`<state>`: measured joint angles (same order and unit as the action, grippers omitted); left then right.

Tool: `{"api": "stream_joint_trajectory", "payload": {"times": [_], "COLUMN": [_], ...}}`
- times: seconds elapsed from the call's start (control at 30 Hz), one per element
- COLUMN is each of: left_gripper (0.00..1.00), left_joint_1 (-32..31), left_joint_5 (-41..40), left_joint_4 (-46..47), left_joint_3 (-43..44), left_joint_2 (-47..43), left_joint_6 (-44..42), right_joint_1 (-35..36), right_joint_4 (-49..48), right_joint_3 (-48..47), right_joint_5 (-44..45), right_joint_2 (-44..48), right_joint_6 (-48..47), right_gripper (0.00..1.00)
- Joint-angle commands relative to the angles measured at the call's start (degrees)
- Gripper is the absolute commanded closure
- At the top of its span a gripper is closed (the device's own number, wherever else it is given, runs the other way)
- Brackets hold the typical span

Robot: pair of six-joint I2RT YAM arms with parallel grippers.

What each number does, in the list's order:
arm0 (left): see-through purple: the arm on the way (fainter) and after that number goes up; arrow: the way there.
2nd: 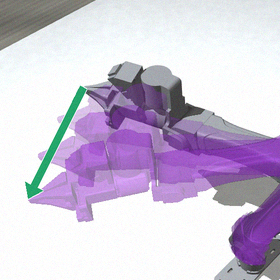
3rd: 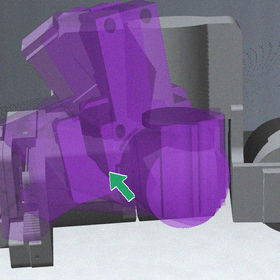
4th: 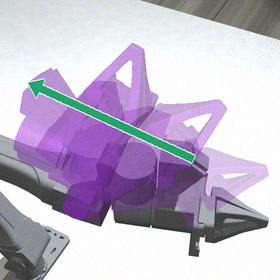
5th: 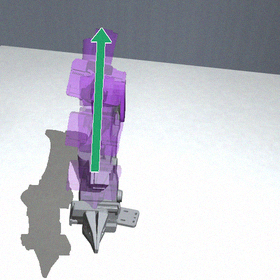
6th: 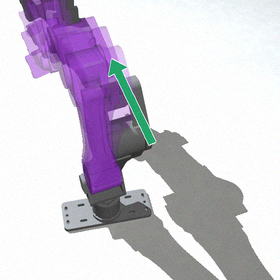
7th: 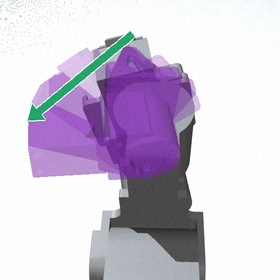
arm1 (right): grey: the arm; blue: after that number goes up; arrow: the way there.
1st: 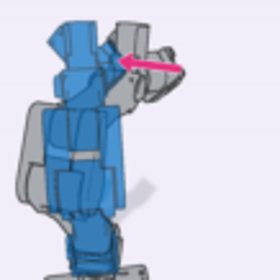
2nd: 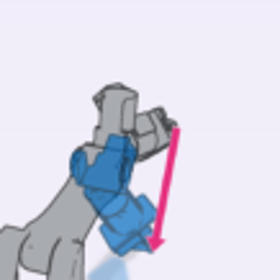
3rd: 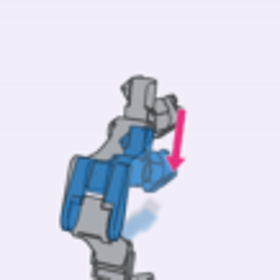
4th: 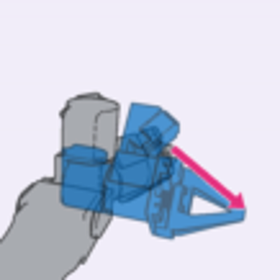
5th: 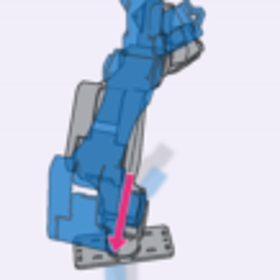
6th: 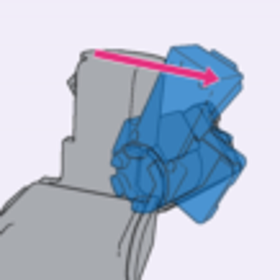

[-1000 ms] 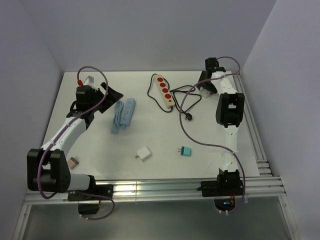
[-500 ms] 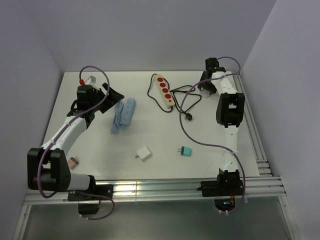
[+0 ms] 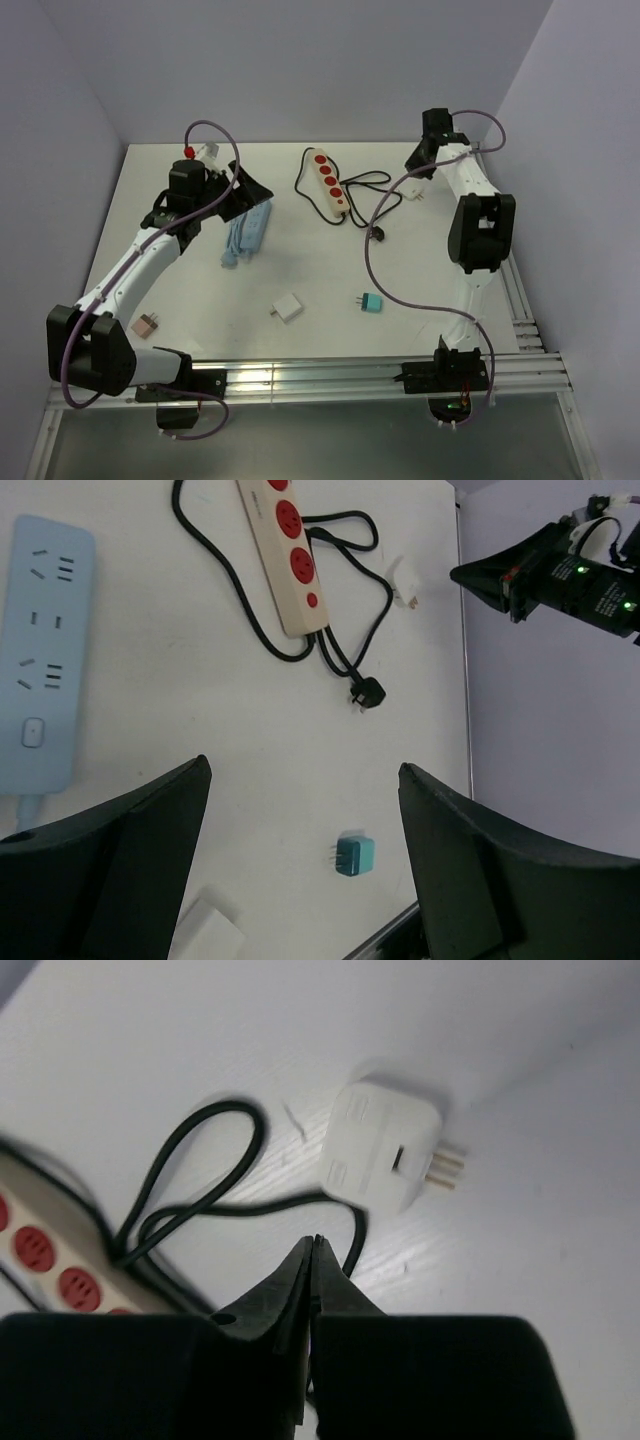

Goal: Insert the plug

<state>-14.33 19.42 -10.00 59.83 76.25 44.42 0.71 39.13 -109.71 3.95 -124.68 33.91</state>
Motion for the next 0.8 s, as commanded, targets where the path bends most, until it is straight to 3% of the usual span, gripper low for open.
{"api": "stream_joint_trajectory", "payload": {"times": [0.0, 0.1, 0.13, 0.2, 0.23, 0.33, 0.47, 0.77], "left_gripper": [0.18, 0.18, 0.18, 0.17, 0.17, 0.17, 0.16, 0.15], "left_joint_1": [-3.24, -4.22, -4.48, -4.92, -4.92, -5.27, -5.45, -5.45], "left_joint_5": [0.62, 0.35, 0.27, 0.27, 0.62, 0.88, 0.18, 0.09], "left_joint_4": [-3.61, -4.33, -4.50, -5.38, -5.90, -7.14, -7.14, -4.07], "left_joint_3": [4.50, 4.94, 5.03, 5.29, 5.47, 4.16, 1.17, -2.26], "left_joint_2": [-3.73, -5.57, -6.11, -7.42, -7.86, -9.54, -12.26, -12.53], "left_joint_6": [-0.65, -0.39, -0.39, -0.22, -0.30, -0.57, -0.30, -0.39], "right_joint_1": [-0.27, -0.27, -0.27, -0.27, -0.27, -0.27, -0.27, -0.27], "right_joint_4": [-5.63, -5.23, -3.56, -0.48, -0.20, 2.78, 4.37, 4.20], "right_joint_3": [6.49, 6.72, 4.88, -0.04, -0.93, -7.43, -11.93, -10.62], "right_joint_5": [-1.22, -0.52, -0.52, -0.52, -0.95, -1.40, -0.43, 3.97], "right_joint_2": [11.10, 11.75, 9.48, 6.75, 4.30, -1.76, -6.62, -9.70], "right_joint_6": [6.16, 3.90, 2.92, -0.32, -1.29, -5.42, -9.12, -13.26], "right_gripper": [0.96, 0.92, 0.79, 0.68, 0.50, 0.33, 0.30, 0.25]}}
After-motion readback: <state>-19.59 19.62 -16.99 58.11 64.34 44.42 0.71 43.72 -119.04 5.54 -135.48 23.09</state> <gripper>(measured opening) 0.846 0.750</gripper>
